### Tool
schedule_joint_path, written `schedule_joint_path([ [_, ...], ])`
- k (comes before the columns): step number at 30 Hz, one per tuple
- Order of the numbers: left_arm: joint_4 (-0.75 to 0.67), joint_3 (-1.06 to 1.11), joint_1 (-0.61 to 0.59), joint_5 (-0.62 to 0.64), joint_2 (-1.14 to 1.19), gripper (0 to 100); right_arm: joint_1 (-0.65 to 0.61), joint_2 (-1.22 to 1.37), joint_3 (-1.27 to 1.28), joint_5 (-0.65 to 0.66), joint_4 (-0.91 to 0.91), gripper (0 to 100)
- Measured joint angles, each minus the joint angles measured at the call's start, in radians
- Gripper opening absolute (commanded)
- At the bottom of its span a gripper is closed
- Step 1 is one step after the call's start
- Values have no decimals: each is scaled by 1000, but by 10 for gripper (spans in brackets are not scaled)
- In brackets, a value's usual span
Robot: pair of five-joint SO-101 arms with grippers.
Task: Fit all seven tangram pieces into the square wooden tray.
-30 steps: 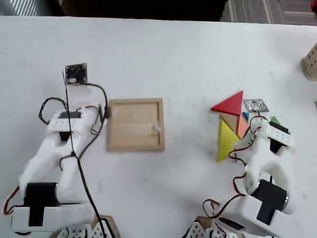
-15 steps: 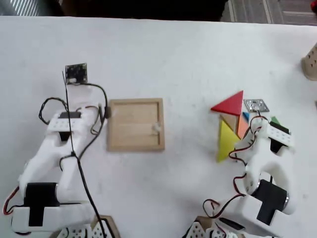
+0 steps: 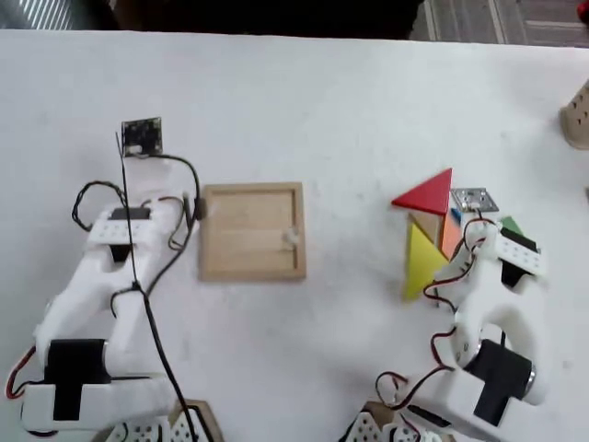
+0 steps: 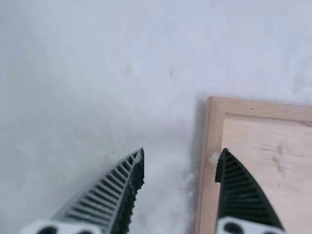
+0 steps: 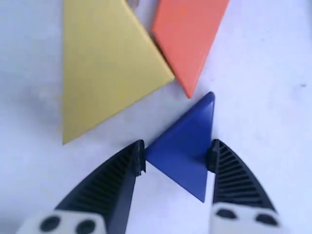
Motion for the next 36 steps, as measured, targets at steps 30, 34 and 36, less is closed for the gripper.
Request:
schedule_joint_path([
  [30,0,0,0,0,0,247,-133,-150,-41,-77,222,170],
  [34,0,0,0,0,0,247,-230,-150,-117,-137,293,170],
  [36,0,0,0,0,0,247,-284,-150,-160,-169,318,170],
])
